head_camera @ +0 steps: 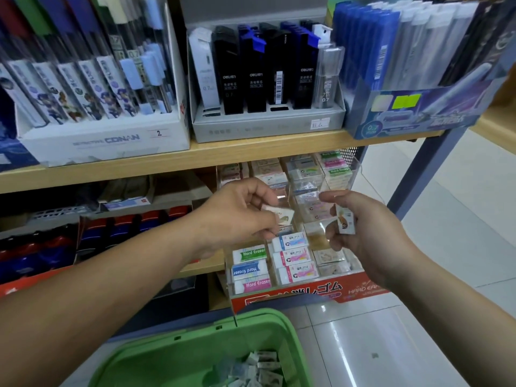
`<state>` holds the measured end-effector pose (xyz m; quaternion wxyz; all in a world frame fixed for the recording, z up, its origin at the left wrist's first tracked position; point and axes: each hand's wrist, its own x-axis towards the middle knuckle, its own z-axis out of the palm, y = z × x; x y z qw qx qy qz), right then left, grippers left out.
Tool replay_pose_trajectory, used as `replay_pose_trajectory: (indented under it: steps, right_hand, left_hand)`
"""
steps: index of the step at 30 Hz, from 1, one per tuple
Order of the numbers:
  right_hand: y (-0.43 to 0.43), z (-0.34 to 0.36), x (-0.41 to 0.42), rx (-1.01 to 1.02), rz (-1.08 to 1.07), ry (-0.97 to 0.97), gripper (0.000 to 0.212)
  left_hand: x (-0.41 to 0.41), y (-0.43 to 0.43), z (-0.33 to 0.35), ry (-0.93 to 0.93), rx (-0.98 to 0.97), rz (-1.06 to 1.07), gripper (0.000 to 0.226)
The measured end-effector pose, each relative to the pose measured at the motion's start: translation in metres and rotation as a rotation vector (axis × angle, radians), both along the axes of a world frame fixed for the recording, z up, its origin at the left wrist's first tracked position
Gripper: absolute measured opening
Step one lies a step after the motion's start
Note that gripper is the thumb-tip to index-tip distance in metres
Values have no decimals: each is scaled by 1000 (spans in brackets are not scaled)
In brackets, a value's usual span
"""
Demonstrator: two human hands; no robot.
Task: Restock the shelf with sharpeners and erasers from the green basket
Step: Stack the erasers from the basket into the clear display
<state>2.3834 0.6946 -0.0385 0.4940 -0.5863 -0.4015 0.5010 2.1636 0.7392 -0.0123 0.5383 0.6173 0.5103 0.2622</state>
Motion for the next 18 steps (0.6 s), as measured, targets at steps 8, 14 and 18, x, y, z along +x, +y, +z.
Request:
replay_pose_trajectory:
  steps: [8, 14, 18]
  right_hand:
    - [-13, 3, 31, 163, -239, -200, 17]
    - [-26, -5, 57, 83, -342, -160, 7]
    - [-33, -5, 59, 66, -241, 46, 13]
  left_hand:
    - [40, -6, 3, 80, -54, -158, 24]
    - [80, -2, 0, 101, -57, -174, 26]
    - [107, -5, -6, -28, -84, -73, 22]
